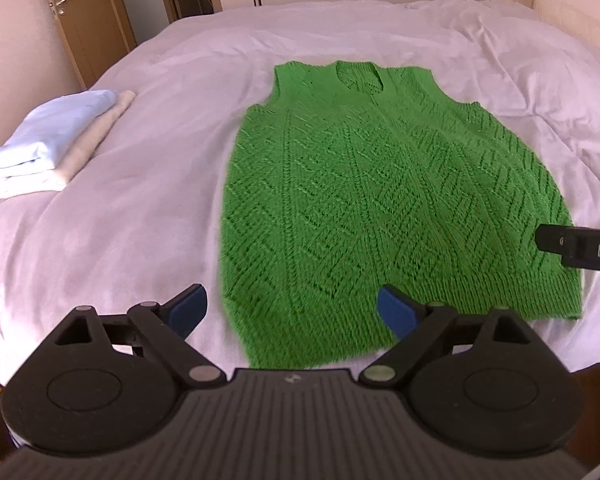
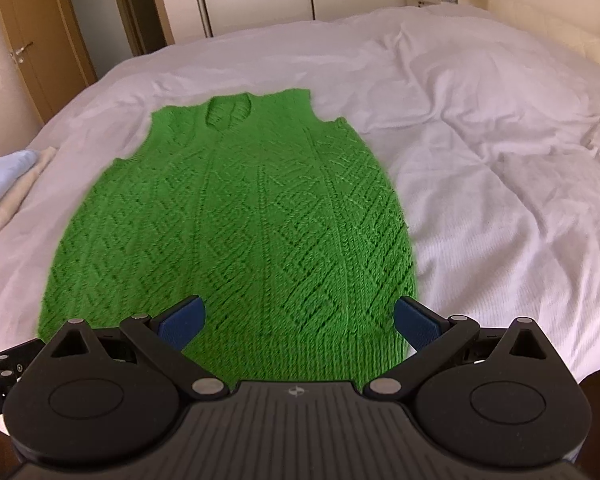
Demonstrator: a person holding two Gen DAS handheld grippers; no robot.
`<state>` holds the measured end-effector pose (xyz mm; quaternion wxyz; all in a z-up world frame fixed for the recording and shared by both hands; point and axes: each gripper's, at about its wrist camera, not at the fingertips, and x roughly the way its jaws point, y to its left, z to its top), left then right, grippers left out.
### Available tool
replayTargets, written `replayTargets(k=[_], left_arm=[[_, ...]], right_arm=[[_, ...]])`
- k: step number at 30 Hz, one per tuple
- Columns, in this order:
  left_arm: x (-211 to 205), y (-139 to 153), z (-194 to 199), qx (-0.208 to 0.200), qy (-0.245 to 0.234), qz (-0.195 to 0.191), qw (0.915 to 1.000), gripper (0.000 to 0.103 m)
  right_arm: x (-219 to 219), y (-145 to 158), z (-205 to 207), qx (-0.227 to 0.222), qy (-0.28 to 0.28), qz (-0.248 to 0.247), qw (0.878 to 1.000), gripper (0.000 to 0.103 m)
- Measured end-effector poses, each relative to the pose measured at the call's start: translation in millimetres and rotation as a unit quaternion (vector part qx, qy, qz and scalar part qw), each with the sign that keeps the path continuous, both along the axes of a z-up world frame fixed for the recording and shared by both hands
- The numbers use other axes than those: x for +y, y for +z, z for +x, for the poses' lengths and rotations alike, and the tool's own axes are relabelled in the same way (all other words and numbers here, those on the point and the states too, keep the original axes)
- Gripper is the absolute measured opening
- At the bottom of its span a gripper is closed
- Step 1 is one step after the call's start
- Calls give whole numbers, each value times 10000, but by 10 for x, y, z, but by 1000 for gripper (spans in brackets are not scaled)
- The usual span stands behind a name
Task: Fold clothes
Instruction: 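Withdraw both grippers above the flattened vest, then move toward its hem, then grasp the vest hem with the left gripper while the right gripper grasps the hem's other corner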
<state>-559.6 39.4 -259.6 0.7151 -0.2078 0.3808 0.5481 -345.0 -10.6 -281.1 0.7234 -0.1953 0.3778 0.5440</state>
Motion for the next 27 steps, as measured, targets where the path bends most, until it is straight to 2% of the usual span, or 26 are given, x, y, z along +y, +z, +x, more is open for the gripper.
replayTargets(k=[10,15,19,23,27], left_arm=[[563,-251,159,-79,-225,-168,9996,91],[895,-351,198,-191,-414,-175,9988,91],[1161,-431,230,-280,-564,-181,9979,89],[1492,-445,222,-376,-857,-51,9956,89],[1886,-457,150,-760,-1262,-97,9890,86]], right_arm=[[396,-254,202,-58,28,-326,9994,103],[587,-371,353,-49,186,-294,9994,103],[753,-431,511,4,533,-11,9986,103],[979,-464,767,306,968,428,9939,103],[1265,-515,991,522,1311,598,9882,101]])
